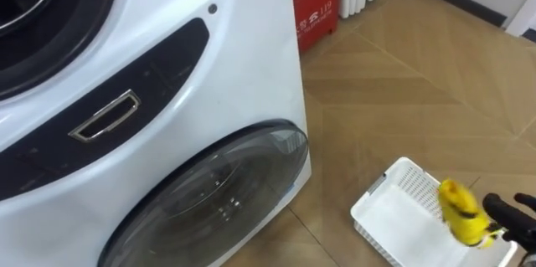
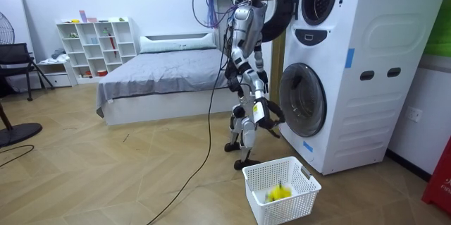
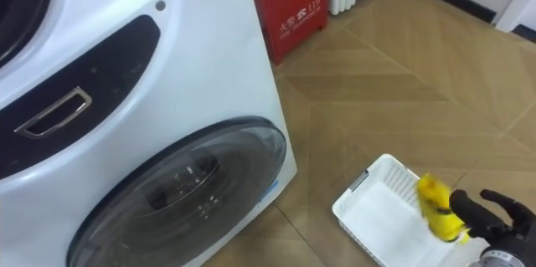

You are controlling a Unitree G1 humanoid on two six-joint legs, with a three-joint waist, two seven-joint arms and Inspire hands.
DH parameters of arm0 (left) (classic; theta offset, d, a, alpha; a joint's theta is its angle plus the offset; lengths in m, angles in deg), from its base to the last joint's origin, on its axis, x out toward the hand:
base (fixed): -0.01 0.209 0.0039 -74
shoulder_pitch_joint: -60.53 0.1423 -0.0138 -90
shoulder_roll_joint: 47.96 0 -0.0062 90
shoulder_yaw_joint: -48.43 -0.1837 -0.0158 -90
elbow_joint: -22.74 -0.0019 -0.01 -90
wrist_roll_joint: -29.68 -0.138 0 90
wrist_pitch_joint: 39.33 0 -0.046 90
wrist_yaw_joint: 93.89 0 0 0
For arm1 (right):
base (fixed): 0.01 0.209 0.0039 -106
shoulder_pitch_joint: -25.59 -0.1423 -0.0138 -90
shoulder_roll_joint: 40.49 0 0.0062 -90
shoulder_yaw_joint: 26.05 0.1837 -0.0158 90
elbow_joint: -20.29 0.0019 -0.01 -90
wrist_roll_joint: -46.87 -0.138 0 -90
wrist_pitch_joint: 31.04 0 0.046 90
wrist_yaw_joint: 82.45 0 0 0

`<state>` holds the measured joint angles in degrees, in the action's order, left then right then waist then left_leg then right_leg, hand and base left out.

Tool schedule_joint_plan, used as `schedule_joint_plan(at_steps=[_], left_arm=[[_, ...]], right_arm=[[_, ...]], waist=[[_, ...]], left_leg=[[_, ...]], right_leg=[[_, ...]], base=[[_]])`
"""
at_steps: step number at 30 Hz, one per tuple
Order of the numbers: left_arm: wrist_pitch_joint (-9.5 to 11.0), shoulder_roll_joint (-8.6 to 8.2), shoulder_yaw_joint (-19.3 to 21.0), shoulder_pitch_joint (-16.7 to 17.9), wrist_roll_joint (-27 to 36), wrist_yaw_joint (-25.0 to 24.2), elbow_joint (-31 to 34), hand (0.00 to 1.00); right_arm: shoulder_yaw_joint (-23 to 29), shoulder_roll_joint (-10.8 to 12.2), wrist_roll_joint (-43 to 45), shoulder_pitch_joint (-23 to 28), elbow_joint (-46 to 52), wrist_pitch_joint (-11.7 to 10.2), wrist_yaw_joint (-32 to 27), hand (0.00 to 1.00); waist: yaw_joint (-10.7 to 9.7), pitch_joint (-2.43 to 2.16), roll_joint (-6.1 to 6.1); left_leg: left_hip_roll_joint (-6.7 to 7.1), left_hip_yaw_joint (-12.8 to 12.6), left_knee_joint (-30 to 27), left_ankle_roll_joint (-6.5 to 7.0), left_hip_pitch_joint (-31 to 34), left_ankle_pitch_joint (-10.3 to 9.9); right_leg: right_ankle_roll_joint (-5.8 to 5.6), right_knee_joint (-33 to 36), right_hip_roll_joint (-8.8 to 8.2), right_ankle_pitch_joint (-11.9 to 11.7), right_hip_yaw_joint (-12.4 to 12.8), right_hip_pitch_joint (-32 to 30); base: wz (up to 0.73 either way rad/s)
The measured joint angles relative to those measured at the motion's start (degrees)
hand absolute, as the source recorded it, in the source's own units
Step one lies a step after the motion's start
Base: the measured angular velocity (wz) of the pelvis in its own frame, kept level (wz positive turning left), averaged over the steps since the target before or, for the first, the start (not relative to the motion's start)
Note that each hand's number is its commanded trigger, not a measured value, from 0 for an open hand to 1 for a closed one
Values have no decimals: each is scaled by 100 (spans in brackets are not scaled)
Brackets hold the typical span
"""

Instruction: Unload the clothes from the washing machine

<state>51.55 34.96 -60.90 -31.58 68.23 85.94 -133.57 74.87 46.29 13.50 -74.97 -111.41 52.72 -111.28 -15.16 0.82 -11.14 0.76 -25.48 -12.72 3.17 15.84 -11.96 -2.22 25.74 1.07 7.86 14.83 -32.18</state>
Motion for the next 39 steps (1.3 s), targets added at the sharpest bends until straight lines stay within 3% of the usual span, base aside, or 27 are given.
schedule_joint_plan(at_steps=[15,21,25,30,31,33,35,37,39], left_arm=[[-4,-2,2,51,134,2,-7,0],[-2,31,2,70,128,-9,-7,0],[-4,83,21,114,111,-65,46,0],[94,152,148,406,-374,-53,258,0],[116,157,160,455,-545,-46,266,0],[157,153,222,586,-734,-42,312,0],[164,154,437,751,-1224,-20,409,0],[179,134,564,864,-1390,19,452,0],[187,103,628,950,-1567,121,440,0]], right_arm=[[1,-96,-13,66,0,-4,-45,0],[-18,-96,-18,336,0,-7,135,0],[-9,-94,-102,680,-7,-12,168,0],[-73,19,-275,1120,-393,-91,389,0],[-76,86,-335,1185,-679,-126,478,0],[-85,192,-461,1287,-1012,-133,648,0],[-169,378,-468,1420,-1460,-128,833,0],[-305,510,-442,1453,-1746,-117,931,0],[-386,644,-372,1436,-1999,-122,1077,0]], waist=[[-23,-6,15],[-69,-13,203],[1,-53,254],[215,-49,283],[254,-38,332],[334,-68,365],[474,-28,511],[595,-59,612],[646,-50,710]], left_leg=[[-12,109,-43,-7,-101,4],[-9,315,-80,-10,-136,11],[-14,539,-85,-19,-173,16],[-63,835,35,-62,-547,38],[-88,990,50,-76,-633,46],[-98,1199,44,-105,-707,49],[-113,1428,51,-141,-924,67],[-129,1543,29,-159,-1040,78],[-141,1637,11,-165,-1162,82]], right_leg=[[47,21,-39,52,-155,158],[62,89,-124,136,-335,261],[94,0,-175,169,-579,426],[152,-304,-197,198,-942,1030],[167,-394,-201,218,-1063,1223],[180,-541,-208,249,-1265,1462],[228,-701,-237,292,-1550,1860],[253,-842,-248,308,-1720,2118],[277,-980,-261,322,-1918,2377]], base=[[5],[18],[25],[35],[66],[65],[63],[52],[50]])
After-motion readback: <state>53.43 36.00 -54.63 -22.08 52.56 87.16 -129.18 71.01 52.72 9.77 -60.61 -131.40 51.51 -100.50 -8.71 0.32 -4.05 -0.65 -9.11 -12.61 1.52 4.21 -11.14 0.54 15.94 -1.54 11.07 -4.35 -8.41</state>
